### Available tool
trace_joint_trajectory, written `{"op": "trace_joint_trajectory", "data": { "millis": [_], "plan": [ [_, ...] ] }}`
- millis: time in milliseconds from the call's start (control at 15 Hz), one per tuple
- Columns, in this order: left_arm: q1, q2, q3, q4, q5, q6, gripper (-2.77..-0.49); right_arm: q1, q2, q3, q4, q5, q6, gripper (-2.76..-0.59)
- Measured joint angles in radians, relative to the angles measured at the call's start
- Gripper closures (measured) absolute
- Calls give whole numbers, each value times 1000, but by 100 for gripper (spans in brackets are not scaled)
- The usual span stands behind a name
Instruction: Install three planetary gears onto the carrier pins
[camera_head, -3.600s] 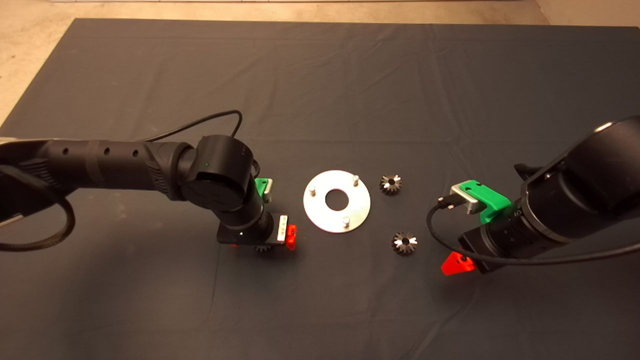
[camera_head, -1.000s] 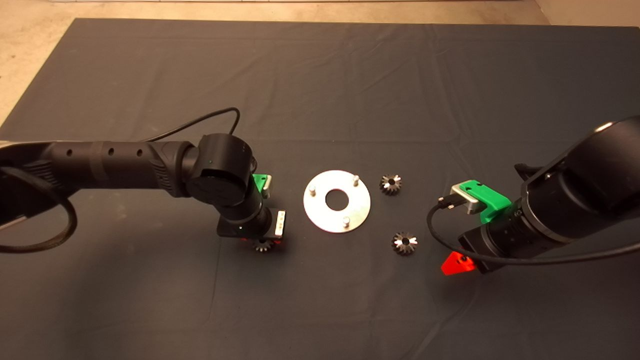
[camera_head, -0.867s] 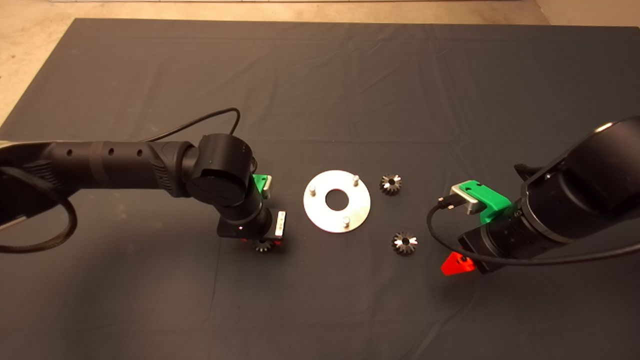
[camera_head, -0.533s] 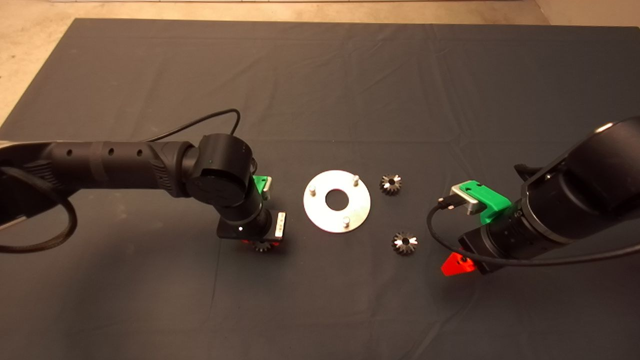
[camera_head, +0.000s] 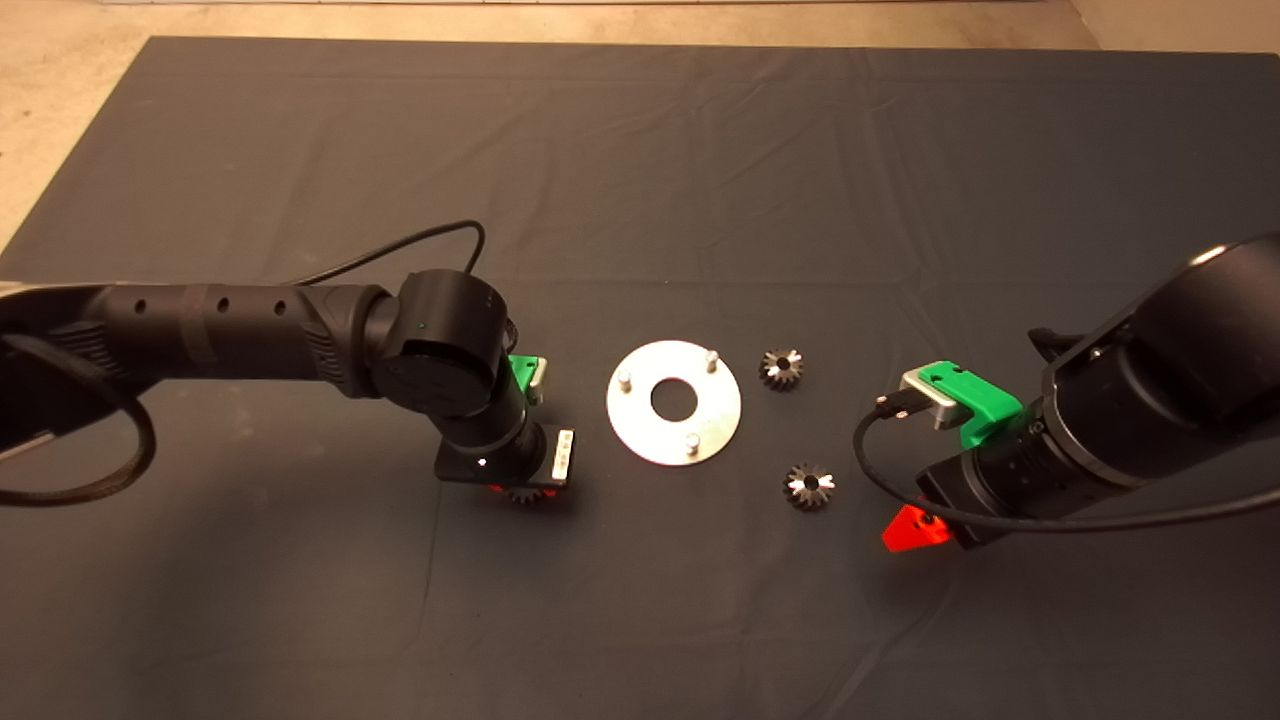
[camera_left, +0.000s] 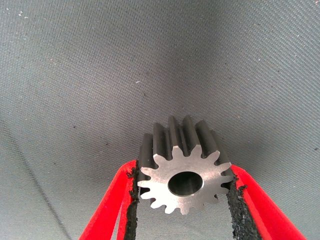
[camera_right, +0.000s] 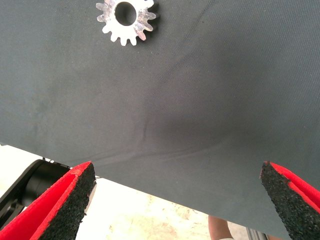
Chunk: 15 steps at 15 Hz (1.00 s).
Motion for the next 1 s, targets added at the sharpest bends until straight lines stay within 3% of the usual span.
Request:
{"op": "trace_joint_trajectory", "data": {
  "millis": [600, 800, 867, 1000],
  "plan": [
    [0, 1, 0, 0, 1, 0, -93, 0, 0, 1, 0, 0, 0, -247],
    [-4, 24, 0, -7, 8, 0, -93, 0, 0, 2, 0, 0, 0, -247],
    [-13, 40, 0, -18, 8, 0, -93, 0, 0, 2, 0, 0, 0, -247],
    [-57, 67, 0, -31, 8, 9, -93, 0, 0, 2, 0, 0, 0, -247]
  ]
}}
